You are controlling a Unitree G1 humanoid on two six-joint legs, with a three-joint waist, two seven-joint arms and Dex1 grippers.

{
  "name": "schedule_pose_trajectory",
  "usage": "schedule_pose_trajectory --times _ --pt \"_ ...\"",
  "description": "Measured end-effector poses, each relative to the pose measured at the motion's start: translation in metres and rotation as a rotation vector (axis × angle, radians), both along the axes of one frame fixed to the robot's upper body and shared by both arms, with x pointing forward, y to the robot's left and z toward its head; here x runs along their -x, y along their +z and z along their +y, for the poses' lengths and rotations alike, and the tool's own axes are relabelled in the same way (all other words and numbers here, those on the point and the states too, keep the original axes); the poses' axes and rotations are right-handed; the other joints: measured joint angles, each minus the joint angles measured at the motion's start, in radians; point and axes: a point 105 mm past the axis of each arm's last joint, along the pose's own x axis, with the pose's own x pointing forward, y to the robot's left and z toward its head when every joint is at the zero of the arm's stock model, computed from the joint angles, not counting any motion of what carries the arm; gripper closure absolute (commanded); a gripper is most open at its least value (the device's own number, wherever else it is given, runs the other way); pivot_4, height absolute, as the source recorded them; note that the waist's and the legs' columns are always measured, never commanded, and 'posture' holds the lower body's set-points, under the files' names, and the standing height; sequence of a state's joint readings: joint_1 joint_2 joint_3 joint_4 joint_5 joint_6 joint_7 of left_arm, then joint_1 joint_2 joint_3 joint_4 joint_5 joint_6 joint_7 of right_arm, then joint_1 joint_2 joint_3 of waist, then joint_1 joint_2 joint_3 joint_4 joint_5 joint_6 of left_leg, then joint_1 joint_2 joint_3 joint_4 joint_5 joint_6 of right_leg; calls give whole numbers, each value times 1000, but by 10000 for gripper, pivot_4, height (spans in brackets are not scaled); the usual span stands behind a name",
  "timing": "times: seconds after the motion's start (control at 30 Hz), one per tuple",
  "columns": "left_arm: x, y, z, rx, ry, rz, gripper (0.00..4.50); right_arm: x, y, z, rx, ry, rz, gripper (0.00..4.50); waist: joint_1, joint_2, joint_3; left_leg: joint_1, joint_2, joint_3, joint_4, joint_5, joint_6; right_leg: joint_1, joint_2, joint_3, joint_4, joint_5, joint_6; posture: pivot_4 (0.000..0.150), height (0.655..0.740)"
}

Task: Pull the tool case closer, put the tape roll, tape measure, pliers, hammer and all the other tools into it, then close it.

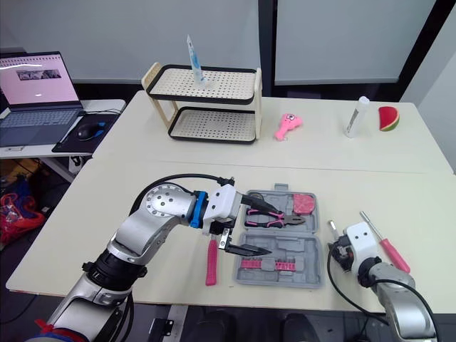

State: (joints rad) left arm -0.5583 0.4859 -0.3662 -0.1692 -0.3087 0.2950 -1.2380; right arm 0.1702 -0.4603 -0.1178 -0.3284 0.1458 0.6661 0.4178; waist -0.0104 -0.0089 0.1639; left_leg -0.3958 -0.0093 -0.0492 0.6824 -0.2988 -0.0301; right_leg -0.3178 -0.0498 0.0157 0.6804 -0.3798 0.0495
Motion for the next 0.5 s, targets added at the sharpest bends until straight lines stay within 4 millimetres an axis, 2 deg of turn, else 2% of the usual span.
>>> schedule_pose_trajectory --times 0.27,0.4,0.5 --pt "-3 -3 2 -4 11 15 0 1 1 -8 13 -43 -11 41848 0 0 0 0 0 0 0 0 0 0 0 0 0 0 0 1500 7400" --pt "-11 6 11 43 38 10 0 3 4 -18 99 12 5 42027 0 0 0 0 0 0 0 0 0 0 0 0 0 0 0 1500 7400" --pt "-16 13 35 93 94 22 0 10 12 -24 217 123 24 42027 -8 1 0 0 0 0 -1 0 0 -1 0 0 0 0 0 1500 7400"
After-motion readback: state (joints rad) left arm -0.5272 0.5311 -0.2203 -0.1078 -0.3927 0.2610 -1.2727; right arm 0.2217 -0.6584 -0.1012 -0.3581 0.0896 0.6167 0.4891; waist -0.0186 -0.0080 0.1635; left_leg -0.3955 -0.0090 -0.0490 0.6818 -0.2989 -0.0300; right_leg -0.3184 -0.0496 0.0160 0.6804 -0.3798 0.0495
